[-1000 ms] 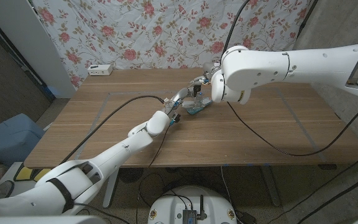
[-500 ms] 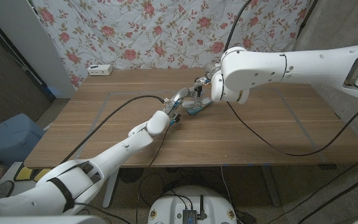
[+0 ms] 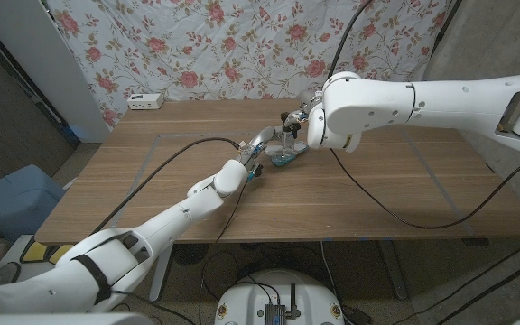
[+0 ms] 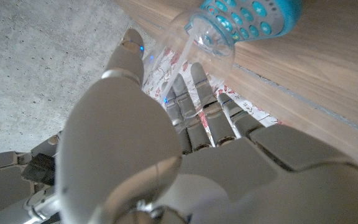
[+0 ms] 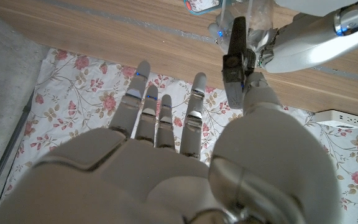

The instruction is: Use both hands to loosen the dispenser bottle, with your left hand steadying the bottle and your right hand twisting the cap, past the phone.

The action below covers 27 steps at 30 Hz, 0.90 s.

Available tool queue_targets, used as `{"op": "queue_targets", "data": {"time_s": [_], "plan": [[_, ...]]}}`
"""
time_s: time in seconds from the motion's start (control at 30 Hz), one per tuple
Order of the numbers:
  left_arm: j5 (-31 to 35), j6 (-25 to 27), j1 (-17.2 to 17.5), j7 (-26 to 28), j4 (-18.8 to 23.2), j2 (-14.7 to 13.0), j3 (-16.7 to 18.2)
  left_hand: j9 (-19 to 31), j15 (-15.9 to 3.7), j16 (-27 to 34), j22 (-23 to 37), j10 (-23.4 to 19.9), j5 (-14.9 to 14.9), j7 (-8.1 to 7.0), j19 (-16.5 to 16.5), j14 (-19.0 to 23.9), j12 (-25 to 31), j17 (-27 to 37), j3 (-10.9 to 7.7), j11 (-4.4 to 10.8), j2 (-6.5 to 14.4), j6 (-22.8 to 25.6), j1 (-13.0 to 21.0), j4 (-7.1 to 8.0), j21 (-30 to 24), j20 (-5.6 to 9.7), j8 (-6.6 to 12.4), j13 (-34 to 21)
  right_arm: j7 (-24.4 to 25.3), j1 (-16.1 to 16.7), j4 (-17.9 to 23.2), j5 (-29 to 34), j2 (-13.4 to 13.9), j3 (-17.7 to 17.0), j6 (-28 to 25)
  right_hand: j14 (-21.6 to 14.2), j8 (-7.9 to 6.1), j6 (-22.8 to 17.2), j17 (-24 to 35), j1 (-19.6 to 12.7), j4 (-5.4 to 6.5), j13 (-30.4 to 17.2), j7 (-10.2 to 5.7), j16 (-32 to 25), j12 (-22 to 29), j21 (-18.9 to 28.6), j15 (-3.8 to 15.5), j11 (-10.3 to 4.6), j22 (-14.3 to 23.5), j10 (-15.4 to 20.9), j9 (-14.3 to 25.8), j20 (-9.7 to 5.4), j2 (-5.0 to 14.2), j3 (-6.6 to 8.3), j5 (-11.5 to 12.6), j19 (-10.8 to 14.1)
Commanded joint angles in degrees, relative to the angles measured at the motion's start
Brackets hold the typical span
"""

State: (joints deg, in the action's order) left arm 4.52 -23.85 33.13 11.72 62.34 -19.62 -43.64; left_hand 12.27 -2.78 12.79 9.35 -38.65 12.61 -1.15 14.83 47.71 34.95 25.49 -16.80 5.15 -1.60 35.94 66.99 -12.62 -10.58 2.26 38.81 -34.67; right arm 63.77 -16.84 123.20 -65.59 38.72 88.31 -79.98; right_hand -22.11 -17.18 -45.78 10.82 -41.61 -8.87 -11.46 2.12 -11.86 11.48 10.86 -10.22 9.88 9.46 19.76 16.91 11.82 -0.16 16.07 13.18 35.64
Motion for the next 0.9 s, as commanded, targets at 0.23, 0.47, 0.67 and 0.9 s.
{"op": "queue_targets", "data": {"time_s": [0.23, 0.47, 0.67, 0.9], "plan": [[-0.2, 0.2, -0.8, -0.5, -1.0, 0.7, -0.6, 0.1, -7.08, 0.1, 0.1, -2.5, -0.1, -0.9, 0.6, 3.3, 0.2, 0.2, -4.14, 2.65, 7.8, 3.2, -0.1, 3.77, 0.1, 2.96, 0.41, 0.1, -20.4, 11.6, 5.0, 25.3, 4.0, -10.0, 0.3, 0.1, 0.67, 1.2, 0.1, -4.7, -1.36, -0.2, -2.68, 0.2, -0.1, -0.1, 1.76, -1.98, 0.1, -0.1, -0.5, -0.36, 0.59, 2.27, -1.3, 0.2], [-0.3, 0.1, -1.2, -0.7, -1.4, 0.9, -0.7, 0.1, -7.04, 0.0, 0.1, -2.3, -0.1, -0.92, 0.6, 3.0, 0.2, 0.3, -4.17, 2.58, 7.9, 2.9, 0.0, 3.7, 0.1, 2.9, 0.28, 0.0, -28.8, 15.1, 5.9, 33.9, 4.5, -13.3, 0.5, 0.8, 2.04, 3.8, 0.1, -7.4, -1.44, -0.3, -4.31, 0.4, -0.5, -0.2, 1.95, -2.74, 0.2, -1.3, -0.9, -0.1, 0.7, 3.38, -2.0, -0.2], [-0.4, -0.2, -1.5, -0.9, -2.0, 1.2, -0.9, 0.1, -7.04, 0.0, 0.1, -2.3, 0.0, -0.74, 0.6, 3.1, 0.1, 0.3, -4.19, 2.5, 8.0, 2.7, -0.1, 3.72, 0.1, 2.82, 0.2, 0.1, -33.7, 18.4, 6.6, 39.8, 4.7, -16.1, 0.9, 1.2, 2.29, 4.1, 0.1, -9.5, -1.62, -0.3, -5.9, 0.5, -0.5, -0.2, 2.02, -3.12, 0.2, -1.8, -1.1, 0.02, 0.94, 4.29, -2.2, -0.4], [-0.5, -0.2, -1.5, -0.9, -2.1, 1.3, -1.0, 0.1, -7.05, 0.1, 0.1, -2.3, 0.0, -0.77, 0.6, 3.0, 0.2, 0.4, -4.15, 2.45, 8.0, 2.8, -0.2, 3.77, 0.1, 2.82, 0.23, 0.0, -38.2, 21.3, 7.0, 44.8, 4.9, -18.7, 1.8, 1.5, 1.44, 1.6, 0.1, -13.3, -1.83, -0.3, -8.45, 0.5, -0.4, -0.2, 2.67, -3.85, 0.2, -1.9, -1.4, 0.05, 0.85, 5.74, -2.3, -0.5]]}}
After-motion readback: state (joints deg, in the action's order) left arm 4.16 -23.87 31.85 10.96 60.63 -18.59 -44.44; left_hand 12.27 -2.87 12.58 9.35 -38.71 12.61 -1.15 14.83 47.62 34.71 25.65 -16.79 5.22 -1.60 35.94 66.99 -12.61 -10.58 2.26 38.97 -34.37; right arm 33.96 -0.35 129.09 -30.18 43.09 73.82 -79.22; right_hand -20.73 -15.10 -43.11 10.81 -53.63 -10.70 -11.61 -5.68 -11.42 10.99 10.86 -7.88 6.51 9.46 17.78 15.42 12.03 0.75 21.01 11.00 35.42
